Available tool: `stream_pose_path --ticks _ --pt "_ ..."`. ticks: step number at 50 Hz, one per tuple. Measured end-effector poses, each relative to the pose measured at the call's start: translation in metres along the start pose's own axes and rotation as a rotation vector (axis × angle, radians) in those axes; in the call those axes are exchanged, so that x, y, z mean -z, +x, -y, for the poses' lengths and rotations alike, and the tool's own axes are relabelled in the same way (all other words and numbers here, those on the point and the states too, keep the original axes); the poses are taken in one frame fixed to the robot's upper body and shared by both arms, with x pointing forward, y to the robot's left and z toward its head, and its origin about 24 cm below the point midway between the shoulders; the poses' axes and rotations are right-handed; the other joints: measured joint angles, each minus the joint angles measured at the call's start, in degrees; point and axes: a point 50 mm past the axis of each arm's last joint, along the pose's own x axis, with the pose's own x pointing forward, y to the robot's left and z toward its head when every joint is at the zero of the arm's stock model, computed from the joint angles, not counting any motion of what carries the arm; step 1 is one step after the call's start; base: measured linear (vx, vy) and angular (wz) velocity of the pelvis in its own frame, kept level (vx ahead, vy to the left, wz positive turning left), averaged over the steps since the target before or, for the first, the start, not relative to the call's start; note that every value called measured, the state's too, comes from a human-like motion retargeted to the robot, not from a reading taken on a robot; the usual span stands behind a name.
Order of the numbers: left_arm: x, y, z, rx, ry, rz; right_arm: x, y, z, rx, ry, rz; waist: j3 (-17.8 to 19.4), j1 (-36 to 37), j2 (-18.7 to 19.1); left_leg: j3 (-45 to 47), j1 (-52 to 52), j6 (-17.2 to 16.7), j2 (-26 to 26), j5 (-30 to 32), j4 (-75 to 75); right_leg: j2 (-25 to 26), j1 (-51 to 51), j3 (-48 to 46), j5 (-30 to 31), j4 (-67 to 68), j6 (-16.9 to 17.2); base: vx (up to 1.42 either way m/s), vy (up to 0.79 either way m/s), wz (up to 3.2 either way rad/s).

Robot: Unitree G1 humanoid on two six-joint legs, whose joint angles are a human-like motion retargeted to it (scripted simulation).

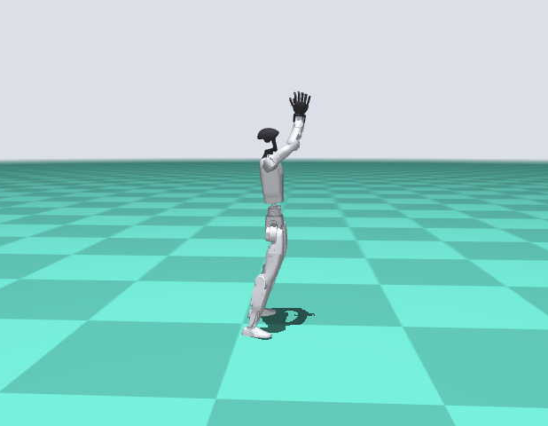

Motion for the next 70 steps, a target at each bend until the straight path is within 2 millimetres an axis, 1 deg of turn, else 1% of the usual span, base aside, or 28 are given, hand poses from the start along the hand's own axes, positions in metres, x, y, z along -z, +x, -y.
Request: stream_pose_path --ticks 8,13,15,17,19,21,22,24,26,27,28,30,32,35,37,38,40,43,45,48,52,57,60,63,65,67,68,70 --pt "0.016 -0.005 -0.004 0.01 -0.019 -0.053 0.013 -0.008 0.002 0.015 -0.034 -0.025 1.1 0.3 0.2 0.7 0.5 0.2 -0.2 0.0 -0.1 -0.2 0.0 0.7 0.1 -0.2 0.1 0.0 0.0 0.0" --pt "0.033 -0.011 -0.006 -0.019 -0.017 -0.113 0.03 -0.013 0.006 0.033 -0.031 -0.094 2.1 0.3 0.1 0.8 -0.1 0.2 -0.2 0.1 0.2 -0.2 -0.6 1.0 0.4 -0.1 -0.1 0.0 0.0 0.0" --pt "0.046 -0.016 -0.007 -0.038 -0.023 -0.159 0.042 -0.018 0.009 0.044 -0.036 -0.142 2.4 0.2 0.1 0.8 -0.3 0.2 -0.2 0.2 0.3 -0.3 -0.9 1.1 0.4 0.1 -0.2 0.0 0.0 0.0" --pt "0.065 -0.025 -0.008 -0.061 -0.034 -0.228 0.06 -0.026 0.014 0.06 -0.056 -0.207 2.6 0.1 0.0 0.7 -0.6 0.3 -0.2 0.3 0.4 -0.3 -1.2 1.1 0.5 0.2 -0.3 -0.03 0.0 0.0" --pt "0.09 -0.04 -0.01 -0.082 -0.046 -0.32 0.083 -0.039 0.022 0.082 -0.09 -0.289 2.8 0.0 -0.1 0.6 -0.8 0.5 -0.2 0.4 0.5 -0.4 -1.4 1.2 0.6 0.3 -0.5 -0.06 0.0 0.01" --pt "0.12 -0.061 -0.01 -0.098 -0.056 -0.436 0.11 -0.059 0.034 0.111 -0.131 -0.388 3.2 -0.1 -0.3 0.5 -1.0 0.7 -0.3 0.4 0.7 -0.5 -1.5 1.2 0.7 0.5 -0.6 -0.07 0.0 0.02" --pt "0.138 -0.076 -0.011 -0.106 -0.058 -0.504 0.126 -0.073 0.041 0.127 -0.151 -0.448 3.2 -0.2 -0.3 0.5 -1.1 0.7 -0.3 0.5 0.8 -0.5 -1.6 1.2 0.7 0.5 -0.6 -0.07 0.01 0.01" --pt "0.177 -0.116 -0.015 -0.123 -0.055 -0.661 0.16 -0.112 0.056 0.16 -0.19 -0.592 3.2 -0.7 -0.4 0.3 -1.4 0.8 -0.3 0.6 1.0 -0.6 -1.8 1.2 0.9 0.7 -0.5 -0.08 0.01 0.02" --pt "0.209 -0.162 -0.014 -0.146 -0.064 -0.831 0.188 -0.155 0.074 0.204 -0.236 -0.745 4.4 -0.7 -0.7 0.2 -1.6 1.1 -0.3 0.6 1.3 -0.6 -2.0 1.3 1.0 0.9 -0.7 -0.1 0.01 0.02" --pt "0.222 -0.185 -0.012 -0.16 -0.073 -0.917 0.199 -0.177 0.084 0.226 -0.263 -0.822 5.4 -0.6 -0.8 0.1 -1.7 1.2 -0.3 0.6 1.5 -0.7 -2.0 1.3 1.0 1.1 -0.9 -0.11 0.01 0.0" --pt "0.232 -0.208 -0.008 -0.177 -0.087 -1.001 0.209 -0.197 0.094 0.247 -0.297 -0.895 7.0 -0.2 -1.0 0.1 -1.8 1.4 -0.3 0.6 1.7 -0.7 -2.2 1.4 1.0 1.2 -1.1 -0.12 0.01 -0.01" --pt "0.249 -0.258 -0.005 -0.221 -0.112 -1.167 0.224 -0.244 0.11 0.279 -0.362 -1.045 10.0 -0.1 -1.1 0.0 -2.1 1.6 -0.2 0.7 2.0 -0.7 -2.6 1.7 1.2 1.6 -1.5 -0.13 0.01 -0.04" --pt "0.26 -0.31 -0.005 -0.276 -0.13 -1.321 0.232 -0.293 0.121 0.296 -0.431 -1.185 13.1 -0.3 -1.2 0.1 -2.7 1.7 -0.1 0.9 2.1 -0.7 -3.6 2.1 1.4 2.1 -1.8 -0.15 0.01 -0.07" --pt "0.263 -0.387 -0.006 -0.359 -0.127 -1.549 0.232 -0.365 0.129 0.319 -0.513 -1.383 17.7 -1.0 -1.7 0.3 -4.1 2.2 -0.1 1.3 1.8 -0.7 -5.7 3.0 1.8 2.8 -2.8 -0.16 0.01 -0.12" --pt "0.257 -0.435 -0.004 -0.409 -0.123 -1.686 0.224 -0.411 0.138 0.34 -0.576 -1.502 20.0 -1.2 -1.2 0.5 -5.4 2.2 -0.1 1.9 1.2 -0.5 -7.8 3.5 2.4 3.0 -3.1 -0.17 0.01 -0.13" --pt "0.253 -0.456 -0.005 -0.426 -0.108 -1.749 0.219 -0.432 0.138 0.347 -0.585 -1.564 21.5 -1.4 -1.6 0.6 -6.0 2.4 -0.2 2.1 0.9 -0.5 -8.7 3.7 2.6 3.1 -3.2 -0.17 0.01 -0.13" --pt "0.241 -0.496 -0.003 -0.438 -0.091 -1.864 0.205 -0.471 0.143 0.377 -0.612 -1.675 23.6 -1.6 -1.3 0.8 -7.4 2.5 -0.3 2.8 0.0 -0.3 -10.6 4.1 3.4 3.0 -3.4 -0.16 0.0 -0.09" --pt "0.225 -0.536 -0.002 -0.428 -0.059 -1.98 0.187 -0.511 0.145 0.431 -0.606 -1.798 27.3 -1.7 -1.7 0.7 -9.0 2.6 -0.6 3.7 -1.4 -0.2 -12.5 4.3 4.4 2.1 -3.5 -0.16 0.0 0.0" --pt "0.216 -0.554 0.0 -0.419 -0.047 -2.027 0.176 -0.529 0.145 0.469 -0.604 -1.846 29.6 -1.7 -1.9 0.5 -9.9 2.6 -1.0 4.3 -2.3 -0.1 -13.3 4.1 5.0 1.4 -3.5 -0.14 0.0 0.11" --pt "0.204 -0.573 0.005 -0.409 -0.051 -2.073 0.163 -0.548 0.15 0.514 -0.624 -1.891 32.0 -1.8 -1.9 -0.2 -10.8 2.2 -1.4 5.2 -3.6 -0.1 -13.7 3.3 5.7 0.1 -3.4 -0.12 0.0 0.22" --pt "0.193 -0.587 0.012 -0.401 -0.069 -2.119 0.152 -0.564 0.158 0.57 -0.643 -1.941 33.7 -2.0 -1.8 -1.2 -11.5 1.2 -2.0 6.5 -5.4 0.0 -13.7 1.9 6.4 -1.3 -3.1 -0.09 0.0 0.27" --pt "0.187 -0.593 0.017 -0.353 -0.047 -2.16 0.146 -0.573 0.165 0.649 -0.618 -1.993 33.7 -2.2 -1.7 -1.8 -11.6 0.4 -2.4 7.5 -6.8 0.0 -13.4 0.9 6.7 -2.0 -2.7 -0.02 0.0 0.09" --pt "0.188 -0.593 0.016 -0.37 -0.04 -2.171 0.147 -0.573 0.165 0.655 -0.606 -2.009 32.5 -2.4 -1.8 -1.9 -11.4 0.5 -2.4 7.4 -6.9 0.0 -13.1 0.8 6.6 -2.0 -2.6 0.0 0.0 0.0" --pt "0.193 -0.588 0.011 -0.438 -0.059 -2.172 0.153 -0.567 0.162 0.615 -0.609 -2.022 30.2 -3.3 -1.9 -1.9 -11.3 0.5 -2.1 7.0 -6.3 0.1 -13.0 0.9 6.2 -1.7 -2.6 0.0 0.0 0.0" --pt "0.199 -0.583 0.004 -0.464 -0.049 -2.173 0.159 -0.562 0.156 0.576 -0.603 -2.046 28.4 -4.4 -2.2 -1.9 -11.2 0.5 -1.9 6.6 -5.8 0.2 -12.8 0.9 5.9 -1.4 -2.6 0.03 0.0 -0.01" --pt "0.206 -0.574 0.0 -0.446 -0.05 -2.176 0.165 -0.554 0.155 0.584 -0.584 -2.056 25.3 -5.0 -1.7 -1.9 -11.0 0.5 -1.7 6.1 -5.1 0.1 -12.3 0.9 5.4 -1.1 -2.5 0.07 -0.01 0.01" --pt "0.212 -0.566 -0.003 -0.423 -0.037 -2.166 0.171 -0.546 0.154 0.589 -0.566 -2.052 23.8 -5.4 -1.5 -1.9 -10.9 0.6 -1.5 5.6 -4.3 0.1 -12.1 0.8 5.1 -0.9 -2.4 0.07 -0.01 0.02" --pt "0.227 -0.539 -0.009 -0.386 -0.003 -2.117 0.186 -0.521 0.15 0.598 -0.526 -2.013 20.9 -5.8 -1.1 -2.0 -10.5 0.7 -1.5 5.4 -4.2 0.0 -11.6 0.8 4.7 -0.6 -2.4 0.07 0.0 0.0"
